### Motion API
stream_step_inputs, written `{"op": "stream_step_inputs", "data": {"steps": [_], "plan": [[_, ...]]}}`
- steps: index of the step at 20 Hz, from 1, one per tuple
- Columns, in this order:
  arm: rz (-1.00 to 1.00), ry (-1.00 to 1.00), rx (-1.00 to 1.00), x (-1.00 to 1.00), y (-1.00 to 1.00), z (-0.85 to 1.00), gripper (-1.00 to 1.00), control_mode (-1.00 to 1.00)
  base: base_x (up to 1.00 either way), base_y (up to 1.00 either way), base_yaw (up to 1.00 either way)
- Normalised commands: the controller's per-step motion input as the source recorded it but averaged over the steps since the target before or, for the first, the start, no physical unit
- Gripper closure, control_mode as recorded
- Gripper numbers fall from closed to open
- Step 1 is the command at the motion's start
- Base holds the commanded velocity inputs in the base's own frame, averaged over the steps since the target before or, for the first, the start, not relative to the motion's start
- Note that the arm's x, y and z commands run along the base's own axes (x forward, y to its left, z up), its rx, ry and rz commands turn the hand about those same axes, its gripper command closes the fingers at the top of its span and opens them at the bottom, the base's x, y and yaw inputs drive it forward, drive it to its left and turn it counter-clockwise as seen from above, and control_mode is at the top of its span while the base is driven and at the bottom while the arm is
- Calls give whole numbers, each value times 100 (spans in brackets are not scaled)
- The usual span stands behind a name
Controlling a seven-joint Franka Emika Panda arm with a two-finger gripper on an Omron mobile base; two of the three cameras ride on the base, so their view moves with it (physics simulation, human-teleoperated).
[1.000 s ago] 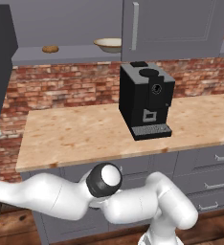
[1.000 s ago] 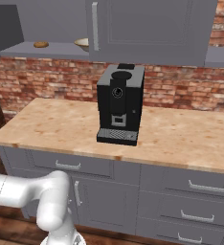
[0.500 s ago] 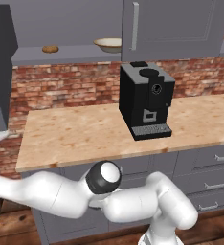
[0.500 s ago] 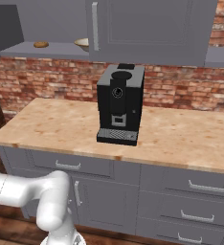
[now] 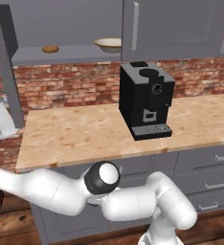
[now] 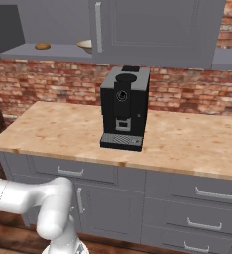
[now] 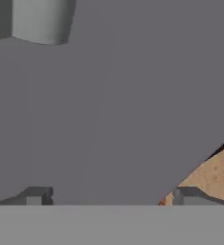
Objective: Pick the mug and place it in the sink. Pick the bowl and place it in the open cabinet and then close the cabinet.
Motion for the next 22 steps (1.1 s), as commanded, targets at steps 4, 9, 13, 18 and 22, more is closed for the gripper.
{"op": "stream_step_inputs", "data": {"steps": [4,9,13,18,22], "plan": [[-14,0,0,35,-41,0,-100,-100,0,0,0],[-12,0,1,40,-40,0,-100,-100,0,0,0],[-11,0,1,50,-36,0,-100,-100,0,0,0],[-10,0,0,57,-32,0,-100,-100,0,0,0],[-10,0,0,67,-26,0,-100,-100,0,0,0]]}}
